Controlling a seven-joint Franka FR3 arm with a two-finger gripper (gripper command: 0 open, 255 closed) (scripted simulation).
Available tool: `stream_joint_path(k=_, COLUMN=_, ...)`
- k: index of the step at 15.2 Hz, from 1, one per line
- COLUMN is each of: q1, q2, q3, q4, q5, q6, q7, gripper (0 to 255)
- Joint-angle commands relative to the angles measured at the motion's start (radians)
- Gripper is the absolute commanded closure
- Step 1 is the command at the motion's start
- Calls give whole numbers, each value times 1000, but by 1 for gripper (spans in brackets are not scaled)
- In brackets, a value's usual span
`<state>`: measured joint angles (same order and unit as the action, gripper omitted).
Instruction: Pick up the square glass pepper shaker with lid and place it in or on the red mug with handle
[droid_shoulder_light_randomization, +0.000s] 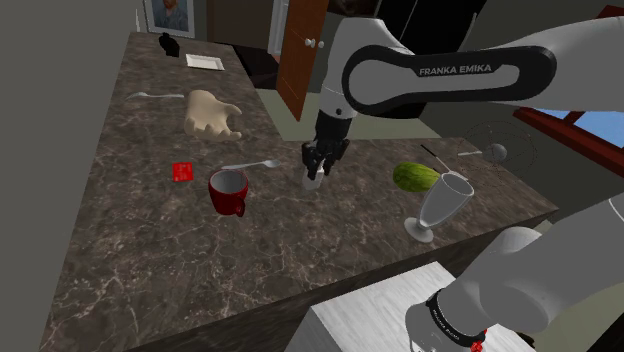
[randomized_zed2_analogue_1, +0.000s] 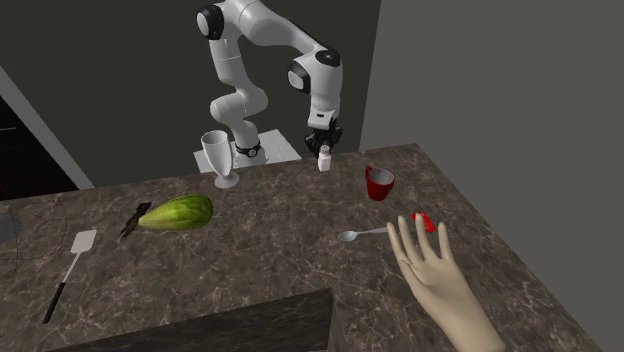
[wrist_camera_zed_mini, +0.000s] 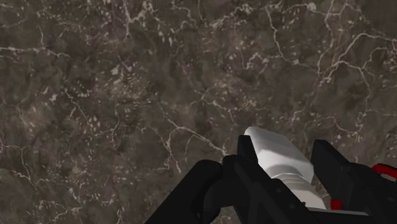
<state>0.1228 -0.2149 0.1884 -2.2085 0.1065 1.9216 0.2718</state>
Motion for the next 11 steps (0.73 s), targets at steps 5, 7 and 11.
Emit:
stream_joint_path(k=5, q1=-1, q2=-15, q3=-3, q4=67, q5=-1, q6=-82, q7=4, gripper=255)
stream_joint_path(k=7, q1=-1, q2=-19, q3=-4, q4=90, q5=-1, q6=-109, q7=5, gripper=255)
stream_joint_path(k=11, q1=11, q2=39, q3=20, q4=176, q5=-6, q6=-134, q7=47, gripper=255)
